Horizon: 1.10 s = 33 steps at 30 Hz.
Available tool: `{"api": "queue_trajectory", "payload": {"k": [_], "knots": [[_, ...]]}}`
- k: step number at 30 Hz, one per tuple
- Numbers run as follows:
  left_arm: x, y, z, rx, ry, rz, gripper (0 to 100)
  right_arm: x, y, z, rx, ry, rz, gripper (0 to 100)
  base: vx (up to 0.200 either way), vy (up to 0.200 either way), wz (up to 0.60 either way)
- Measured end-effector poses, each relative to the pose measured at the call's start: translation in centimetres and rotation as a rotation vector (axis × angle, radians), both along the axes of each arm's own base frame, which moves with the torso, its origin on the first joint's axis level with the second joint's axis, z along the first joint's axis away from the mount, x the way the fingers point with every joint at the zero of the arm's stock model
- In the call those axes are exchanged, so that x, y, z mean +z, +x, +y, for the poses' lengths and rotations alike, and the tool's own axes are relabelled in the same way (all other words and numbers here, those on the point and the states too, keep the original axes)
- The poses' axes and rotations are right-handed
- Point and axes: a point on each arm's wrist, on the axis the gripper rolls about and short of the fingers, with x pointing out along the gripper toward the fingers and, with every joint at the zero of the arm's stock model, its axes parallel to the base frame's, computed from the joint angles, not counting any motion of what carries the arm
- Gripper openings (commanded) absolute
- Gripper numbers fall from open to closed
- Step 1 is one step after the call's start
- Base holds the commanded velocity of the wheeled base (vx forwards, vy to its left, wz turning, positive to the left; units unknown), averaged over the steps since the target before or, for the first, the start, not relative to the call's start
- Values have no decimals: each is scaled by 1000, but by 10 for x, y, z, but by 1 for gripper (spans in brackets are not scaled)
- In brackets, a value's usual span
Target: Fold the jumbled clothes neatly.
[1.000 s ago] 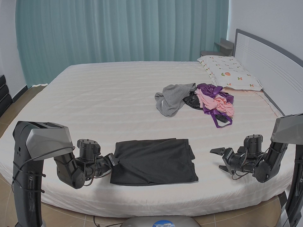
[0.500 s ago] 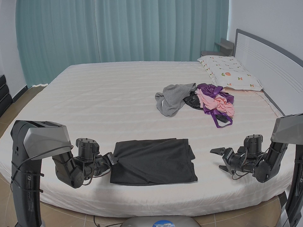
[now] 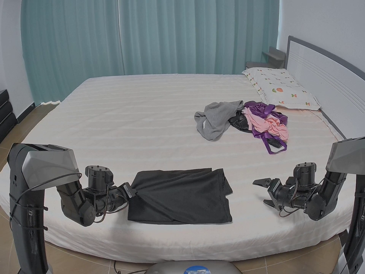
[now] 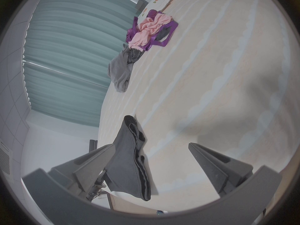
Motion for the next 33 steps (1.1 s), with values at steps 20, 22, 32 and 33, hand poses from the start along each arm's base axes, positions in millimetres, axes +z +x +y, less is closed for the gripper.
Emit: {"api": "queue_trajectory", "payload": {"k": [20, 22, 32, 33], "knots": [[2, -3, 23, 86, 19, 11, 0, 10, 0, 17, 51, -4, -29, 100, 0, 200, 0], [2, -3, 24, 91, 20, 13, 0, 11, 0, 21, 59, -7, -31, 100, 0, 200, 0], [0, -9, 32, 112, 24, 35, 0, 13, 3, 34, 89, -12, -22, 100, 0, 200, 0], [-1, -9, 32, 113, 24, 38, 0, 14, 4, 35, 92, -12, -23, 100, 0, 200, 0]]}}
